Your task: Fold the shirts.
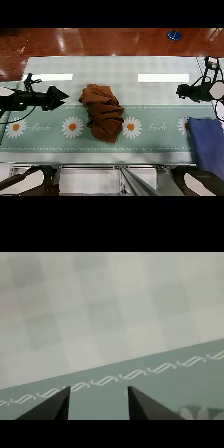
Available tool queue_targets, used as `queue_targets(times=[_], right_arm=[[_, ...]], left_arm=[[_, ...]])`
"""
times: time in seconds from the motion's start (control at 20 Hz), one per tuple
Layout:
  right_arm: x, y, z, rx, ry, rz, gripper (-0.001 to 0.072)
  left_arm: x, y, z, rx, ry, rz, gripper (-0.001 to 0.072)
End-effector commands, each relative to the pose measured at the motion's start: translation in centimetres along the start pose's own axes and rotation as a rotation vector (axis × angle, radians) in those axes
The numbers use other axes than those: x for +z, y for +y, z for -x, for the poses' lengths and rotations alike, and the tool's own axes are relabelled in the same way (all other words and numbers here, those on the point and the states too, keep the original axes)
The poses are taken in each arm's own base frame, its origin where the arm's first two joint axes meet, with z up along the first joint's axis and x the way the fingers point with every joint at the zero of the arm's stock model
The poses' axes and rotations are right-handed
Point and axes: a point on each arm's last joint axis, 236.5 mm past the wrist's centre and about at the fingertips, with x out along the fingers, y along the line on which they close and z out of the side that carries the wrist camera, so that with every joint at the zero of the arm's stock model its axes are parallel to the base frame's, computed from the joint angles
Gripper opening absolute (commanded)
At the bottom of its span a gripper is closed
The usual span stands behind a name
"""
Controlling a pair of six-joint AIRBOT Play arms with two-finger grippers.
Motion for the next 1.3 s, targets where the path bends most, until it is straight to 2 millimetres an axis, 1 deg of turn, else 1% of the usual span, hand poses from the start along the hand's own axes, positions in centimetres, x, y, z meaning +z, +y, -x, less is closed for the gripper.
queue_targets(times=[0.0,0.05,0.15,0.25,0.3,0.4,0.45,0.55,0.6,0.65,0.7,0.75,0.8,0.85,0.95,1.0,1.05,1.15,1.2,1.25], right_arm=[[-3.3,2.2,-1.2,0.126,0.091,-0.068,0.0416],[-3.8,2.9,-1.3,0.157,0.103,-0.077,0.0411],[-3.9,3.8,-1.3,0.198,0.100,-0.090,0.0411],[-3.7,4.3,-1.3,0.220,0.094,-0.094,0.0411],[-3.7,4.4,-1.2,0.224,0.095,-0.093,0.0411],[-3.8,4.4,-1.2,0.224,0.098,-0.088,0.0411],[-3.8,4.4,-1.2,0.225,0.099,-0.086,0.0411],[-4.3,4.6,-1.3,0.231,0.120,-0.087,0.0411],[-5.0,5.0,-1.4,0.249,0.155,-0.084,0.0411],[-6.5,5.9,-1.5,0.275,0.218,-0.055,0.0411],[-8.6,7.0,-1.6,0.295,0.295,-0.005,0.0411],[-11.0,8.4,-1.5,0.314,0.379,0.063,0.0411],[-13.0,9.9,-1.5,0.330,0.438,0.125,0.0411],[-14.7,11.6,-1.4,0.353,0.478,0.178,0.0411],[-17.4,15.5,-1.0,0.438,0.529,0.237,0.0411],[-18.4,17.2,-0.8,0.477,0.551,0.235,0.0411],[-19.4,19.0,-0.5,0.524,0.570,0.227,0.0411],[-20.9,22.0,0.2,0.599,0.587,0.226,0.0411],[-21.3,23.0,0.3,0.620,0.583,0.222,0.0411],[-21.3,23.9,0.1,0.633,0.566,0.205,0.0411]], left_arm=[[0.0,-0.4,-4.4,-0.112,0.097,0.083,0.0507],[0.2,-0.5,-5.6,-0.104,0.113,0.074,0.0507],[1.2,-1.0,-7.4,-0.087,0.117,0.045,0.0507],[2.0,-1.4,-8.8,-0.054,0.120,0.025,0.0507],[2.1,-1.1,-9.4,-0.017,0.133,0.013,0.0507],[2.0,0.3,-10.1,0.098,0.162,-0.032,0.0507],[1.8,0.5,-10.3,0.135,0.172,-0.051,0.0507],[1.3,-0.6,-10.8,0.117,0.180,-0.059,0.0505],[1.1,-1.2,-11.0,0.104,0.186,-0.074,0.0495],[0.6,-1.9,-11.3,0.084,0.199,-0.104,0.0378],[0.1,-2.8,-11.4,0.053,0.213,-0.134,0.0124],[-0.4,-3.6,-11.5,0.016,0.230,-0.177,0.0022],[-0.9,-4.2,-11.4,-0.011,0.248,-0.195,0.0022],[-1.1,-4.2,-11.3,-0.016,0.260,-0.195,0.0022],[-1.4,-4.2,-11.0,-0.021,0.278,-0.189,0.0022],[-1.4,-4.1,-10.9,-0.023,0.282,-0.187,0.0022],[-1.4,-4.1,-10.8,-0.024,0.284,-0.185,0.0022],[-1.4,-4.1,-10.7,-0.024,0.285,-0.184,0.0022],[-1.4,-4.1,-10.7,-0.024,0.285,-0.184,0.0022],[-1.4,-4.1,-10.7,-0.024,0.283,-0.184,0.0022]])
